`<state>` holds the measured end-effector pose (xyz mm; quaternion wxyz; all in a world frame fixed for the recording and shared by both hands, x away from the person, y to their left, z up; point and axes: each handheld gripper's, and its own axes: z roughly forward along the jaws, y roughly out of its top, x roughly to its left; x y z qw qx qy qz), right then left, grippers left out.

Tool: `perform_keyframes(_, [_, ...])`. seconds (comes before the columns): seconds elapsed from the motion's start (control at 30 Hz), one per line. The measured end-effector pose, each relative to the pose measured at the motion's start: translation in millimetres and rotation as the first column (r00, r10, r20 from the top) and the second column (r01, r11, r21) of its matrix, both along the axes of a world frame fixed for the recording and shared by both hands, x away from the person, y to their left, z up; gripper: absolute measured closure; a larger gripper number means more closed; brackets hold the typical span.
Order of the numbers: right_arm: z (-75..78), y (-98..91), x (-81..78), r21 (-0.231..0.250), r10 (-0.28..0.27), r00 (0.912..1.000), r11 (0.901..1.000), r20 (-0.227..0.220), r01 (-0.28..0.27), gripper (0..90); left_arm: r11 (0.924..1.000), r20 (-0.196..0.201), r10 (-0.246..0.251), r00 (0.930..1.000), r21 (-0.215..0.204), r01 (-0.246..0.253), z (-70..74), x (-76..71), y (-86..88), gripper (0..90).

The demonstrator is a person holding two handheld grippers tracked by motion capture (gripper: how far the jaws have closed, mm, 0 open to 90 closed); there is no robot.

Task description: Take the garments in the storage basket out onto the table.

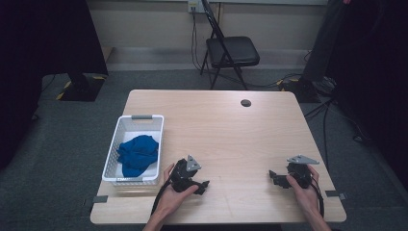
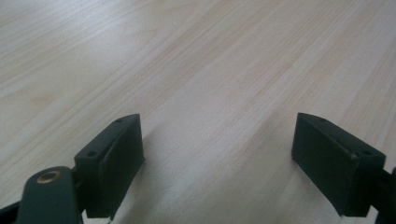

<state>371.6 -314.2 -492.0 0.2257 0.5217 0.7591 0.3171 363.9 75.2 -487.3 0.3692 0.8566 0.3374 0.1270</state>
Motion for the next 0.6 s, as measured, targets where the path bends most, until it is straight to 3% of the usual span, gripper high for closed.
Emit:
perform_keyframes(0.2, [0.0, 0.1, 0.2, -0.001, 0.005, 1.0, 1.0, 0.0, -0.005, 7.7, 0.9989, 0.053, 0.017, 0.9985, -0.045, -0.015, 12.0, -3.9, 5.8, 16.4])
perform_keyframes(0.43, [0.0, 0.1, 0.2, -0.001, 0.005, 1.0, 1.0, 0.0, -0.005, 7.7, 0.9977, 0.073, 0.043, 0.9964, -0.056, -0.039, 19.0, -3.8, 10.5, 16.4])
perform_keyframes(0.6, [-0.1, 0.1, 0.4, -0.001, 0.005, 1.0, 1.0, 0.0, -0.005, 7.6, 0.9963, 0.095, 0.048, 0.9943, -0.076, -0.04, 34.0, -1.2, 7.5, 16.4])
